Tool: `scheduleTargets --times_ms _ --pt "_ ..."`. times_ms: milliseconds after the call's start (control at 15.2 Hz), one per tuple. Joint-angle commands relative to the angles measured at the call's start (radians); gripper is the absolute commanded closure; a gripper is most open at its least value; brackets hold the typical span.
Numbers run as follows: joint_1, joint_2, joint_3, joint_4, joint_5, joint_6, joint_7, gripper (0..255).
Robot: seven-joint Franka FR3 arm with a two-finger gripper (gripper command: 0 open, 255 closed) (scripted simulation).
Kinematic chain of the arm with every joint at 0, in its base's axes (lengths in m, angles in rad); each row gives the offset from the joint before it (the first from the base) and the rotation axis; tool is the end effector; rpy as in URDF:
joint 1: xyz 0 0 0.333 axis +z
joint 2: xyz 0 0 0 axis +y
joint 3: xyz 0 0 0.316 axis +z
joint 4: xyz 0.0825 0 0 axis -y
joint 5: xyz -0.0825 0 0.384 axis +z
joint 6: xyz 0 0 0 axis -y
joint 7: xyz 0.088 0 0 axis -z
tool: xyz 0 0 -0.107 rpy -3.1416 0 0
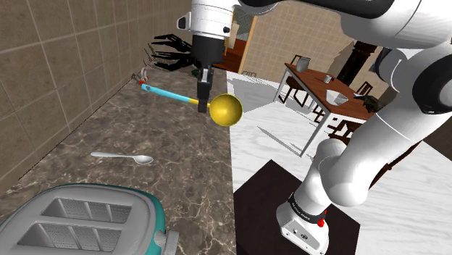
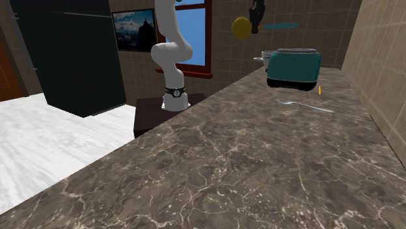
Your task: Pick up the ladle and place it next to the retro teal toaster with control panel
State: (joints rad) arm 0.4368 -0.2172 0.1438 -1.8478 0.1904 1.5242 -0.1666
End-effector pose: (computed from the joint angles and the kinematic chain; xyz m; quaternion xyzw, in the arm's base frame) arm 0.3841 0.2852 0.6032 -0.9279 -0.3603 0.0691 0.0670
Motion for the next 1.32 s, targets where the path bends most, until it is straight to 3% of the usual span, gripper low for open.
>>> scheduleTargets --times_ms 0,594,1254 --pt "0.019 -0.02 0.027 -0.02 0.014 0.008 0.046 255" --pt "0.105 -0.07 0.162 -0.066 0.077 0.049 0.251 255" --pt "0.193 -0.021 0.332 -0.011 0.111 0.104 0.501 255"
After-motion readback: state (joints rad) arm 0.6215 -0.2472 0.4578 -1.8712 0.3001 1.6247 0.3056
